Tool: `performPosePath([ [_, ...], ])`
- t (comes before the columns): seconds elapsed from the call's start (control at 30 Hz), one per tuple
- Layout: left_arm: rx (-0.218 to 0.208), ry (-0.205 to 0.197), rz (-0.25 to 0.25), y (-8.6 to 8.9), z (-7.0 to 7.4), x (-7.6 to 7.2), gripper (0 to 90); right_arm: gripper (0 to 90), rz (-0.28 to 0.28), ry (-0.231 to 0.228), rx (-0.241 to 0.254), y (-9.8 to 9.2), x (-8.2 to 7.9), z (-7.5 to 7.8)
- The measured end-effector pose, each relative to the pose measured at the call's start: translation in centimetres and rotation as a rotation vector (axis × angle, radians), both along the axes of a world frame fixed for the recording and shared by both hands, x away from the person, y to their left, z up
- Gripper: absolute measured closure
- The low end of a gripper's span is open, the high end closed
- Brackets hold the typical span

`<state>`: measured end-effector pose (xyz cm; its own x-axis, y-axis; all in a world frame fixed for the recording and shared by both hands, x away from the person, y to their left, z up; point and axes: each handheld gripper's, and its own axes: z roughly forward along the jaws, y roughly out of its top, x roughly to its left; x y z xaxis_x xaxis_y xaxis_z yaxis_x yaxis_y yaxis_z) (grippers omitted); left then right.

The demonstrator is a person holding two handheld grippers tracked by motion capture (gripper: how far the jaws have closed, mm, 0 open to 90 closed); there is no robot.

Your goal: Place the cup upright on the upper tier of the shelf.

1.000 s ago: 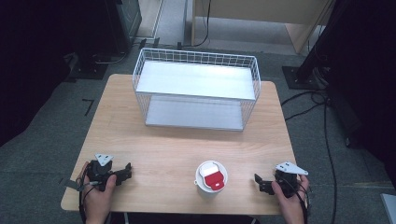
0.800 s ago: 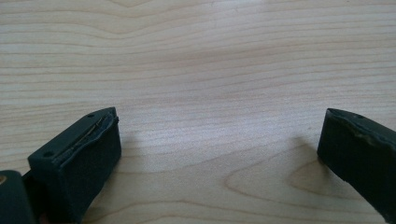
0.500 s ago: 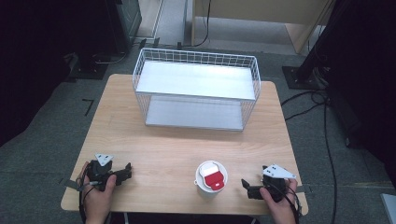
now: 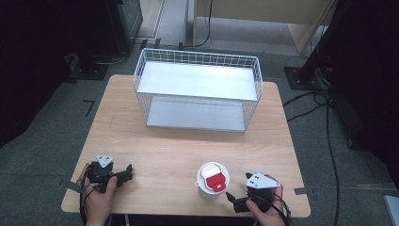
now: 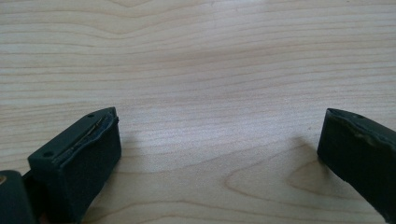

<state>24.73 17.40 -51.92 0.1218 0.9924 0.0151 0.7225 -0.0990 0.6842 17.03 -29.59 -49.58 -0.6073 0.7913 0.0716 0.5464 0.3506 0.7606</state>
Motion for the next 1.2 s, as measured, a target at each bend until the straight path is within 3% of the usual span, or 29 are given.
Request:
performPosePath([
  [0.1, 0.000, 0.000, 0.000, 0.0, 0.0, 0.0, 0.0, 0.0, 0.048, 0.006, 0.016, 0.3, -0.1, 0.0],
  [0.47, 0.000, 0.000, 0.000, 0.0, 0.0, 0.0, 0.0, 0.8, 0.131, -0.022, 0.064, 1.5, -0.6, 0.5],
  [0.63, 0.000, 0.000, 0.000, 0.0, 0.0, 0.0, 0.0, 1.3, 0.155, -0.027, 0.103, 1.9, -0.6, 0.8],
  [0.67, 0.000, 0.000, 0.000, 0.0, 0.0, 0.0, 0.0, 6.4, 0.155, -0.040, 0.123, 2.1, -0.6, 1.0],
  [0.73, 0.000, 0.000, 0.000, 0.0, 0.0, 0.0, 0.0, 6.3, 0.174, -0.044, 0.145, 2.4, -0.5, 1.2],
  [1.2, 0.000, 0.000, 0.000, 0.0, 0.0, 0.0, 0.0, 6.6, 0.225, -0.095, 0.210, 4.0, 0.2, 1.9],
])
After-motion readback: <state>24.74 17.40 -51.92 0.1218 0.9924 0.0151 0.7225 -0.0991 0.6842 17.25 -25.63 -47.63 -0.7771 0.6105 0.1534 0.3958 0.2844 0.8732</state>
